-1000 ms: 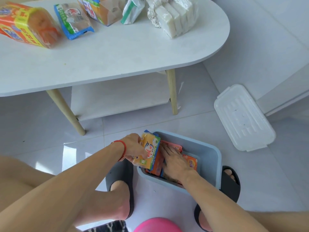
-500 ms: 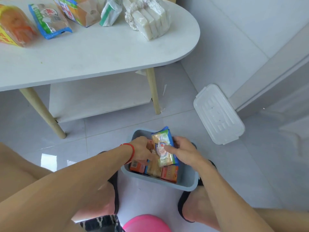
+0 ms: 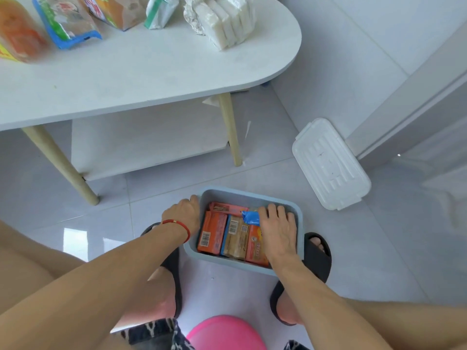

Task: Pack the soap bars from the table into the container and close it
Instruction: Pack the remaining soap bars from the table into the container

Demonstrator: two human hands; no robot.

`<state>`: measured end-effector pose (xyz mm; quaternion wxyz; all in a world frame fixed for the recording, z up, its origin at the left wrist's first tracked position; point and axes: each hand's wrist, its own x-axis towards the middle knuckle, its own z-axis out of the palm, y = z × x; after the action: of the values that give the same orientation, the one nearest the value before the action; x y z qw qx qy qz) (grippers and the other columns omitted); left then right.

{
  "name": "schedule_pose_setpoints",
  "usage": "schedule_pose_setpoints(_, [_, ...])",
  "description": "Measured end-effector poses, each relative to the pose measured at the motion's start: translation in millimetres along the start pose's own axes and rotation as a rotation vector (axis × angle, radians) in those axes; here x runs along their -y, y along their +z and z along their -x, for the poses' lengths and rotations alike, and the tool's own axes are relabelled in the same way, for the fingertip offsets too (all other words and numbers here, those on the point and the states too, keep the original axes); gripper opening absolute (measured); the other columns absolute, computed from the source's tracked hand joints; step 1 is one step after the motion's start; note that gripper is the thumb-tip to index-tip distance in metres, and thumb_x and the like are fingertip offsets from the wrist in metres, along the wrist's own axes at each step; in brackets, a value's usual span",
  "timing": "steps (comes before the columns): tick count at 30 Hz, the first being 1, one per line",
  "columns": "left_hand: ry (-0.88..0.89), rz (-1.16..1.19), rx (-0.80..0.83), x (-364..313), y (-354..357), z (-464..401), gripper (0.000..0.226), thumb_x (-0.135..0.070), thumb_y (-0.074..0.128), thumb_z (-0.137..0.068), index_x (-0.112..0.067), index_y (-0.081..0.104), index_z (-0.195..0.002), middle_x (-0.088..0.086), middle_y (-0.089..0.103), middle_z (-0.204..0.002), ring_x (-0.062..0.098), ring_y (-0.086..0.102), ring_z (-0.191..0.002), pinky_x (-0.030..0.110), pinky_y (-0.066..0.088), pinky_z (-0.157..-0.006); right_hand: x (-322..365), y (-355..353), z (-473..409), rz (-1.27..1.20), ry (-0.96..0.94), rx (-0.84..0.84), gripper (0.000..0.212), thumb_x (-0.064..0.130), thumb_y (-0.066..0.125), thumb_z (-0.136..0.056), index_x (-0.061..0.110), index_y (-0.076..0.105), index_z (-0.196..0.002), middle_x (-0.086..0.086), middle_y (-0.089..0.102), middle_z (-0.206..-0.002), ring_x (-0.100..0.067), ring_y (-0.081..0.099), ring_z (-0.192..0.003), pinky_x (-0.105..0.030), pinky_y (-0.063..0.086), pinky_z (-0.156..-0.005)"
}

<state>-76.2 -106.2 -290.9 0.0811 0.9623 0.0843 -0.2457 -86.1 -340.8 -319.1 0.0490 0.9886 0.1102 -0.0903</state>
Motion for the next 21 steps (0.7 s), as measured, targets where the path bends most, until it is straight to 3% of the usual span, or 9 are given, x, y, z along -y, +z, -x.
schedule_pose_setpoints(9, [0.005,0.058,-0.003,1.0,5.0,-8.8,0.031,-0.021,0.058,-0.09,-0.012,0.05,-0.119,0.014,0.065,-0.11,0.033,0.066,-0.095,0.041,0.056,-0.081,-12.4,9.8,-24.7,-0.074,-0.039,0.097,0.062,0.0,0.072,-0.083,0.016,0.055,-0.141,-0.005,0.06,-0.134,-0.028,0.056,-0.121,-0.044,0.046,-0.106])
schedule_pose_setpoints(15, [0.011,0.056,-0.015,0.0,6.7,-7.9,0.031,-0.024,0.057,-0.091,-0.012,0.049,-0.118,0.013,0.065,-0.106,0.031,0.066,-0.091,0.041,0.057,-0.08,-5.2,11.2,-4.1,-0.093,-0.014,0.057,0.083,-0.005,0.081,-0.066,0.008,0.051,-0.143,-0.013,0.055,-0.136,-0.033,0.054,-0.124,-0.047,0.048,-0.106])
schedule_pose_setpoints(21, [0.006,0.061,-0.018,-1.5,5.3,-7.4,0.029,-0.022,0.058,-0.092,-0.013,0.049,-0.117,0.012,0.065,-0.104,0.029,0.066,-0.089,0.036,0.055,-0.076,3.6,23.7,-5.5,-0.152,-0.053,0.138,0.084,0.003,0.062,-0.091,0.015,0.019,-0.162,-0.013,0.024,-0.161,-0.032,0.024,-0.15,-0.047,0.031,-0.122])
